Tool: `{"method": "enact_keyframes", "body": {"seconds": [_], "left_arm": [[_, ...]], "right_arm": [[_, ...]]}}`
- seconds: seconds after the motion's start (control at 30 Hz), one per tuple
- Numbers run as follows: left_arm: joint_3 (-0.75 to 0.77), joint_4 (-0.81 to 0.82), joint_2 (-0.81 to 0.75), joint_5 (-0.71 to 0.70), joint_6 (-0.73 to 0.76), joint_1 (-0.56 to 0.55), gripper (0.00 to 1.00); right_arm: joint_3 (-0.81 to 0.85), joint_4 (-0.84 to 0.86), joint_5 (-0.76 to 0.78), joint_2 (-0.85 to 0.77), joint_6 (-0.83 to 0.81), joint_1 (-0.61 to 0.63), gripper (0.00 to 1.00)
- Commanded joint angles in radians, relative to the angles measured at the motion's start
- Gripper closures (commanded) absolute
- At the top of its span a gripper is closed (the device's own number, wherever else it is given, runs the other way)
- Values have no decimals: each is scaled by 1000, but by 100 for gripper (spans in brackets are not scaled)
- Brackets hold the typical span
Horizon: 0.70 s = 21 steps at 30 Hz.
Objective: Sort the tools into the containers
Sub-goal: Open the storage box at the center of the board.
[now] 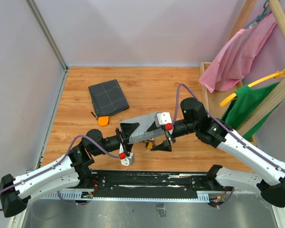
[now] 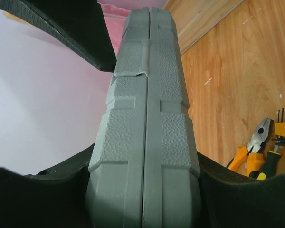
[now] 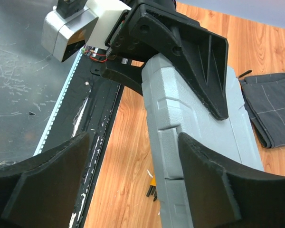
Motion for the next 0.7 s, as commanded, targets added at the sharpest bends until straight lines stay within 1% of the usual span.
{"method": "enact_keyframes", "body": {"seconds": [0.0,0.13,0.17,0.23,0.47,0.57,0.67], "left_arm": [[7,132,-16,-20,4,0,100],[1,150,-15,-29,7,0,100],[-1,156,-14,-35,7,0,100],[-2,170,-11,-55,7,0,100],[-32,267,-2,-150,51,0,100],[-33,298,6,-183,54,0,100],[-31,310,16,-199,54,0,100]], "right_arm": [[20,-90,-56,26,9,13,29],[4,-95,-54,34,19,14,36],[3,-94,-46,36,22,13,35],[0,-99,-30,38,32,13,38],[11,-186,10,73,73,13,53],[24,-254,-23,103,72,13,60],[23,-290,-53,109,75,23,63]]}}
